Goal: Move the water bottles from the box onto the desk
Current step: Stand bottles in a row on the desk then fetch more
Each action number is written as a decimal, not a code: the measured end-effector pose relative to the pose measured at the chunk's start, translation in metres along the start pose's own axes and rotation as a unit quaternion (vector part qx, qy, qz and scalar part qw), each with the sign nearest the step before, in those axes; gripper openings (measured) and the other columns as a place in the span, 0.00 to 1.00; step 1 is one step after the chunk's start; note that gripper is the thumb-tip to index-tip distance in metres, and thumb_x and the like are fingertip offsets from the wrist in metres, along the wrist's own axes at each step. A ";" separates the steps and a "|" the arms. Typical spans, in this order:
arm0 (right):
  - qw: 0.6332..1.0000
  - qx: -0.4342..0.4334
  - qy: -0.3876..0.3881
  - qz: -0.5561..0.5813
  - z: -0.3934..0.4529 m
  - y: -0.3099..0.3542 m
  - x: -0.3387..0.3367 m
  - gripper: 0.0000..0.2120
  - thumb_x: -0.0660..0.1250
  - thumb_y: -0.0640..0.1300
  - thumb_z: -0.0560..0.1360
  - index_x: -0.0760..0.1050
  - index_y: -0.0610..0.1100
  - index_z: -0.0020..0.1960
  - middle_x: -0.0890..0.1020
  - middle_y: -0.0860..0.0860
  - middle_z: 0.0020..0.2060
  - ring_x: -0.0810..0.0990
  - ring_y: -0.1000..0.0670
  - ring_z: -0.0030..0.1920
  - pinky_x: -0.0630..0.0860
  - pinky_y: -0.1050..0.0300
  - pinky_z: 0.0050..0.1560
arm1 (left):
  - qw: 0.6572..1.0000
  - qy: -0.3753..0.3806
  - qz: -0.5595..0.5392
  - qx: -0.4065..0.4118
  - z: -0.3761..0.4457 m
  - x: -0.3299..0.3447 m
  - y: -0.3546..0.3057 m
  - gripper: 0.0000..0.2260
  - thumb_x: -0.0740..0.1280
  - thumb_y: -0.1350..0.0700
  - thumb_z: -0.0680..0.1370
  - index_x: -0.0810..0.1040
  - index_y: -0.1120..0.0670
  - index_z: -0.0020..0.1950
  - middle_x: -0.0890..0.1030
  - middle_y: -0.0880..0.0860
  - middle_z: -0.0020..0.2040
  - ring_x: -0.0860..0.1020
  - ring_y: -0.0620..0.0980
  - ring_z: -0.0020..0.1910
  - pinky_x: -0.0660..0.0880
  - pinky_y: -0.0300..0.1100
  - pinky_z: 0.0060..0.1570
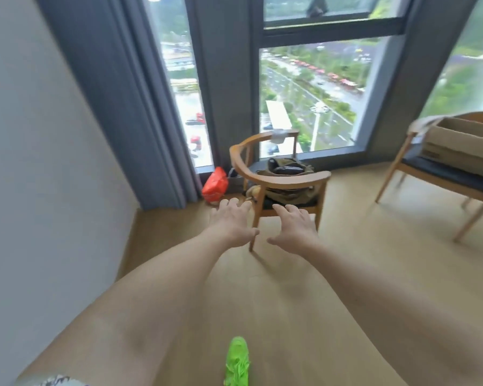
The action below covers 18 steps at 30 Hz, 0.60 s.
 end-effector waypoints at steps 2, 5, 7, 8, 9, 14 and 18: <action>0.999 0.043 -0.016 0.000 0.019 -0.033 -0.011 0.43 0.75 0.59 0.72 0.57 0.55 0.80 0.63 0.46 0.78 0.61 0.41 0.76 0.64 0.42 0.73 | 0.999 0.002 -0.001 0.043 0.043 0.002 -0.028 0.35 0.69 0.34 0.75 0.65 0.45 0.78 0.69 0.55 0.76 0.65 0.59 0.75 0.69 0.60 0.69; 0.993 0.110 -0.037 0.004 0.047 -0.074 -0.032 0.43 0.75 0.59 0.72 0.57 0.55 0.80 0.64 0.47 0.77 0.63 0.41 0.74 0.66 0.43 0.71 | 0.995 0.007 -0.015 0.102 0.102 0.003 -0.066 0.36 0.69 0.34 0.75 0.64 0.45 0.79 0.68 0.55 0.77 0.63 0.60 0.77 0.68 0.62 0.72; 0.986 0.159 -0.057 0.008 0.065 -0.097 -0.048 0.43 0.75 0.59 0.71 0.58 0.55 0.80 0.67 0.47 0.76 0.65 0.42 0.73 0.67 0.43 0.70 | 0.989 0.005 -0.026 0.148 0.137 -0.002 -0.091 0.34 0.70 0.35 0.75 0.66 0.45 0.78 0.71 0.55 0.74 0.67 0.59 0.73 0.70 0.61 0.69; 0.981 0.182 -0.066 0.008 0.073 -0.107 -0.057 0.43 0.75 0.59 0.71 0.58 0.55 0.79 0.68 0.47 0.75 0.66 0.42 0.72 0.68 0.44 0.69 | 0.985 0.001 -0.028 0.170 0.154 -0.006 -0.103 0.32 0.70 0.36 0.75 0.67 0.45 0.76 0.72 0.54 0.71 0.69 0.58 0.71 0.71 0.60 0.66; 0.976 0.204 -0.076 0.009 0.080 -0.117 -0.065 0.43 0.75 0.60 0.71 0.59 0.55 0.79 0.68 0.47 0.74 0.67 0.42 0.72 0.69 0.44 0.68 | 0.981 -0.003 -0.028 0.192 0.170 -0.011 -0.117 0.31 0.70 0.36 0.75 0.68 0.44 0.74 0.74 0.53 0.69 0.70 0.57 0.69 0.72 0.59 0.64; 0.950 0.295 -0.098 0.016 0.102 -0.166 -0.092 0.43 0.74 0.60 0.72 0.57 0.55 0.80 0.67 0.48 0.75 0.66 0.42 0.73 0.69 0.44 0.69 | 0.960 0.006 -0.025 0.280 0.236 -0.029 -0.191 0.32 0.70 0.35 0.75 0.69 0.46 0.74 0.73 0.55 0.71 0.70 0.59 0.70 0.73 0.58 0.64; 0.932 0.348 -0.097 0.026 0.108 -0.208 -0.103 0.43 0.73 0.60 0.72 0.57 0.55 0.80 0.66 0.48 0.76 0.64 0.42 0.74 0.68 0.46 0.70 | 0.939 0.031 -0.021 0.343 0.261 -0.019 -0.248 0.36 0.69 0.35 0.76 0.63 0.45 0.80 0.68 0.55 0.78 0.65 0.59 0.76 0.67 0.60 0.70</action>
Point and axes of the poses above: each hand's wrist, its own z-axis towards the middle knuckle, its own x-axis out of the palm, y = z × x, the point moved 6 cm from there along z, towards the middle knuckle
